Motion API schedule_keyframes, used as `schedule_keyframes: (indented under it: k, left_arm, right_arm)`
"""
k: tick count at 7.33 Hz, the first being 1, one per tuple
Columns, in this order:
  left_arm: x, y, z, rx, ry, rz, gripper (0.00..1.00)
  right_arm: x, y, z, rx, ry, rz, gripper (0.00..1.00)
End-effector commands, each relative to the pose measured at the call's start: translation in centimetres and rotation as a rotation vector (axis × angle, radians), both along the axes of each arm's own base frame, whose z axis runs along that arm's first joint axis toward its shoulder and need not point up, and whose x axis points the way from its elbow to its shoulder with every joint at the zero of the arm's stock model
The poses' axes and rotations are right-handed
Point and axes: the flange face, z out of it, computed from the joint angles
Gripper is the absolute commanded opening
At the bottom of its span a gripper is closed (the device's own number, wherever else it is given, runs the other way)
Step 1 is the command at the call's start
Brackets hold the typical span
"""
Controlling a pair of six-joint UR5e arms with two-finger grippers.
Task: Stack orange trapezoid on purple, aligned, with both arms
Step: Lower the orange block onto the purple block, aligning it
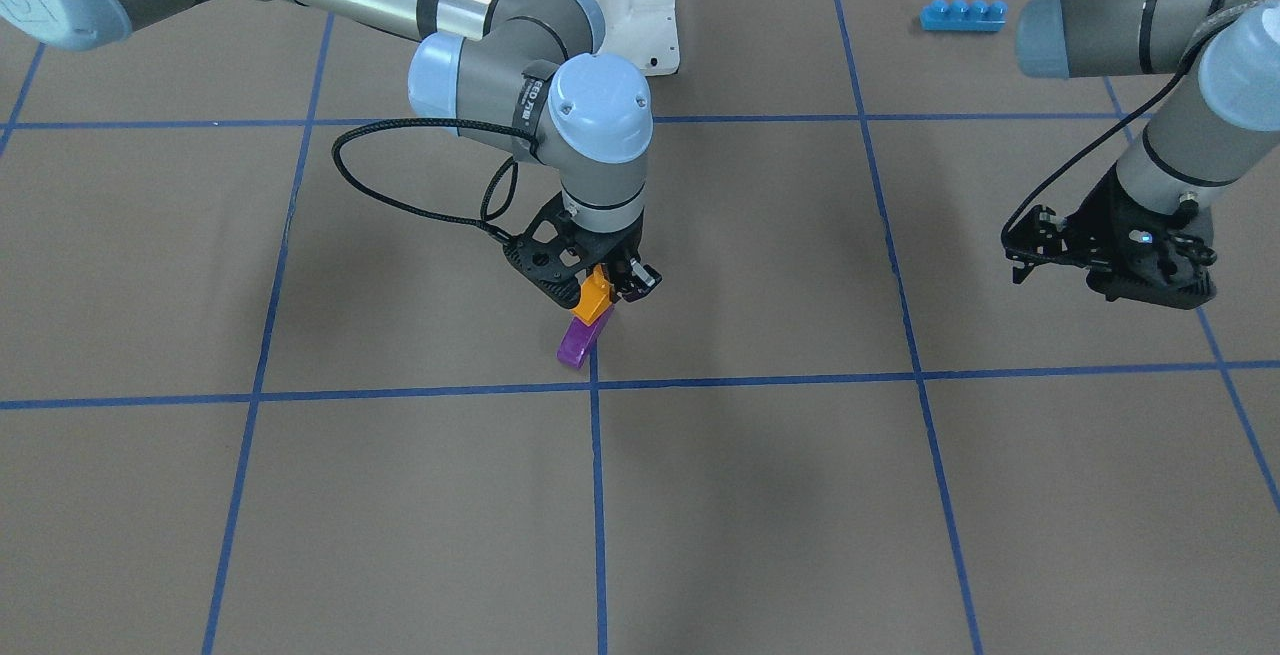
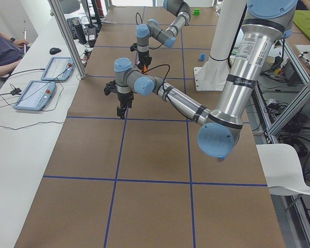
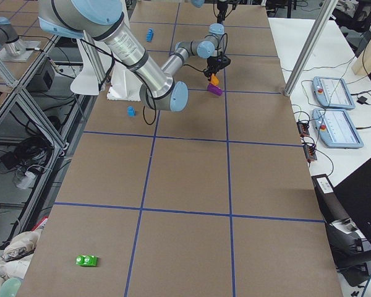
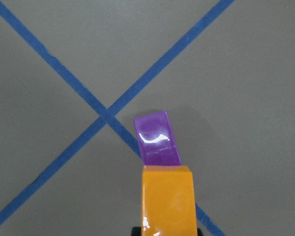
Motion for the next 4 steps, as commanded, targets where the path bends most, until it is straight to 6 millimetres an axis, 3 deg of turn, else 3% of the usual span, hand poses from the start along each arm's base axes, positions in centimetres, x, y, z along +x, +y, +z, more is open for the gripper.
schedule_keyframes:
  k: [1,4]
  left_arm:
    - [0.2,0.0,0.0,0.0,0.0,0.002,1.0]
    - [0.4,0.0,-0.1,-0.005,0.001,-0.001,1.0]
  right_arm:
    - [-0.1,-0.1,0.1,0.003,0.004,0.004,0.0]
    - [1.1,-1.1,-0.1,0.01,0.0,0.018,0.0]
